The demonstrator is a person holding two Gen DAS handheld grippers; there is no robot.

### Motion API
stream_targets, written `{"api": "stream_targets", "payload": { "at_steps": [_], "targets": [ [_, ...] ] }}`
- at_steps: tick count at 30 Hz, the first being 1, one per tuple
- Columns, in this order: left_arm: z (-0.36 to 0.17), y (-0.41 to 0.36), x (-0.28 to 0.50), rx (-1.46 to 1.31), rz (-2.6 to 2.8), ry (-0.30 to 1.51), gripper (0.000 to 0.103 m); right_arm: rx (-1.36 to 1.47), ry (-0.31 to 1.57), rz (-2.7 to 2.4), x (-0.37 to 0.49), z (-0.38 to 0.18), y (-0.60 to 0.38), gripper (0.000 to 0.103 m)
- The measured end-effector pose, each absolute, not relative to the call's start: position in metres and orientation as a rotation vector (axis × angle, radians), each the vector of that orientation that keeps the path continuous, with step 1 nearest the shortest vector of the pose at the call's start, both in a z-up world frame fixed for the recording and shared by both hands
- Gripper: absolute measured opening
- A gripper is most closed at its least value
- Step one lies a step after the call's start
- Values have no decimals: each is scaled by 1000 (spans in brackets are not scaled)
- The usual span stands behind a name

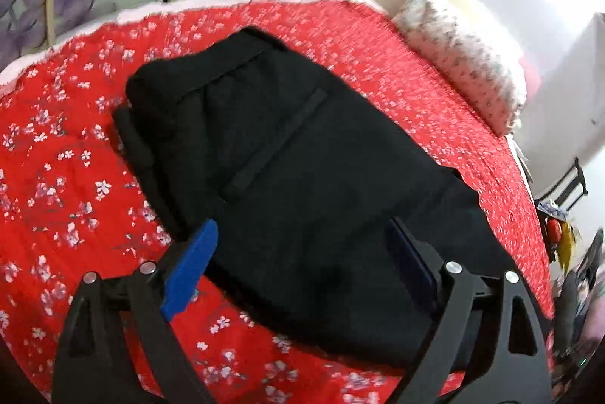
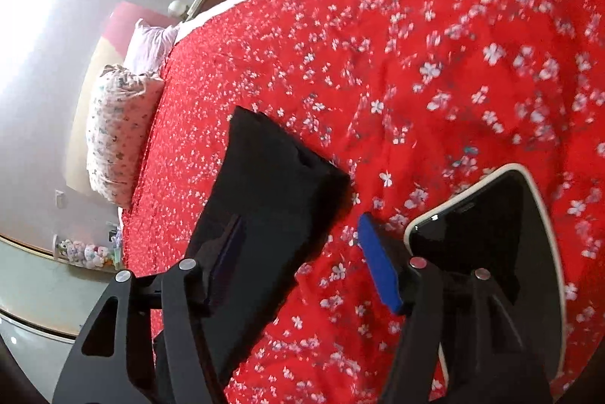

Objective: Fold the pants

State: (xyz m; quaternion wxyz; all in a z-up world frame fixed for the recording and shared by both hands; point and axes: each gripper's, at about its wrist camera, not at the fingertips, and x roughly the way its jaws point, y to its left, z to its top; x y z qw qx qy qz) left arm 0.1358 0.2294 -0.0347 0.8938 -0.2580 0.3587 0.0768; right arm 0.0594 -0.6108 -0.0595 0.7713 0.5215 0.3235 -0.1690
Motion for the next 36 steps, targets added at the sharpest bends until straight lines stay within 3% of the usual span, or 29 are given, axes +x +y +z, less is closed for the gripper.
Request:
{"api": "stream_targets", "payload": {
  "at_steps": [7, 9, 11, 19, 20, 30, 33, 35, 36],
  "targets": [
    [-41, 207, 133, -378, 152, 733, 101, 1065, 659, -399, 67, -61, -615, 56],
    [-41, 210, 132, -403, 146, 719, 101, 1043, 625, -415, 66, -58, -617, 56],
    [-40, 212, 130, -420, 135, 704, 101, 1030, 658, -436, 69, -63, -618, 50],
    [-42, 213, 131, -425, 129, 694, 101, 969, 709, -422, 81, -63, -614, 49],
    [-42, 213, 131, -426, 129, 694, 101, 978, 716, -443, 81, -64, -615, 44],
    [-44, 216, 128, -458, 108, 674, 101, 975, 747, -496, 94, -64, -606, 45],
    [-44, 216, 128, -464, 103, 670, 101, 965, 708, -434, 94, -63, -602, 33],
    [-44, 216, 127, -468, 101, 666, 101, 973, 703, -439, 90, -65, -605, 18],
    [-45, 216, 127, -471, 99, 664, 101, 1008, 691, -432, 87, -69, -607, 16]
  ]
}}
